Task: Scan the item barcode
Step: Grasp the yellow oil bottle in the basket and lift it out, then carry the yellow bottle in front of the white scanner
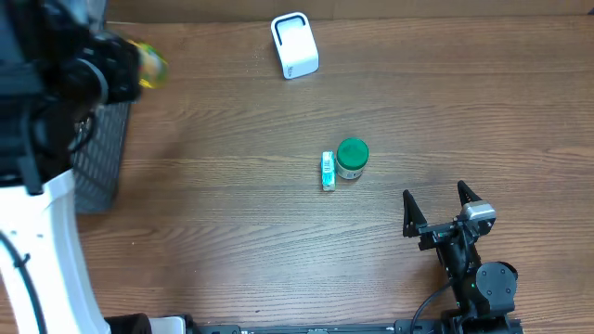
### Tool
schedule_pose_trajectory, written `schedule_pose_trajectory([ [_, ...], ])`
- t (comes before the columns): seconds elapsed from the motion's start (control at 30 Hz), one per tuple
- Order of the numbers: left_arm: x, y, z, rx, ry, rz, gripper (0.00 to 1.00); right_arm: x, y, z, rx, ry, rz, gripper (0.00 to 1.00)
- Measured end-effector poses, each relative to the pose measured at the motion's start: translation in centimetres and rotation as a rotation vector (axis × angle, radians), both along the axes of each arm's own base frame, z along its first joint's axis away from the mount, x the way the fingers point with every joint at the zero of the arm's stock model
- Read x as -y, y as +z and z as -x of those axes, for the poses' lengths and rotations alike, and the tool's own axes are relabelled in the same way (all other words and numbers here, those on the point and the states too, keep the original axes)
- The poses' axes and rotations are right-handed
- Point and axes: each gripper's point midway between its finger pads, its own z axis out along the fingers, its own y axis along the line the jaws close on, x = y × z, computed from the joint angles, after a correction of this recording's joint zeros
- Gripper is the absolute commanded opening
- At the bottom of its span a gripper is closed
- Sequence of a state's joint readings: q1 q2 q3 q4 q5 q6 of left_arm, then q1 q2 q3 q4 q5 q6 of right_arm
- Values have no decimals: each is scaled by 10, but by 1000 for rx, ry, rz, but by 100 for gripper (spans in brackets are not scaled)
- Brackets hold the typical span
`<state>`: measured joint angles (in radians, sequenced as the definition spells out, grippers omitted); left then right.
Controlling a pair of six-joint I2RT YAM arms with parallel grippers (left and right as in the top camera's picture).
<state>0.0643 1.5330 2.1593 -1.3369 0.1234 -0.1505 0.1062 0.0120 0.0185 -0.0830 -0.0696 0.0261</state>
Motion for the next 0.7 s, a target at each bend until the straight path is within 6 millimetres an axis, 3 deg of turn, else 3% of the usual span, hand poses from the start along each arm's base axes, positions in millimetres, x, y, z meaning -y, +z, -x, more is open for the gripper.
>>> schedule_pose_trajectory([
  [0.13, 26, -37, -6, -127, -73, 1, 33, 0, 0, 0, 0, 0, 0, 100],
  [0.47, 93, -169, -35, -447, -235, -33, 32, 0, 0, 0, 0, 0, 0, 100],
  [0.6, 119, -204, -39, -485, -291, -73, 33, 0, 0, 0, 0, 1, 0, 100],
  [0.7, 137, -218, -40, -482, -327, -100, 33, 0, 0, 0, 0, 1, 0, 100],
])
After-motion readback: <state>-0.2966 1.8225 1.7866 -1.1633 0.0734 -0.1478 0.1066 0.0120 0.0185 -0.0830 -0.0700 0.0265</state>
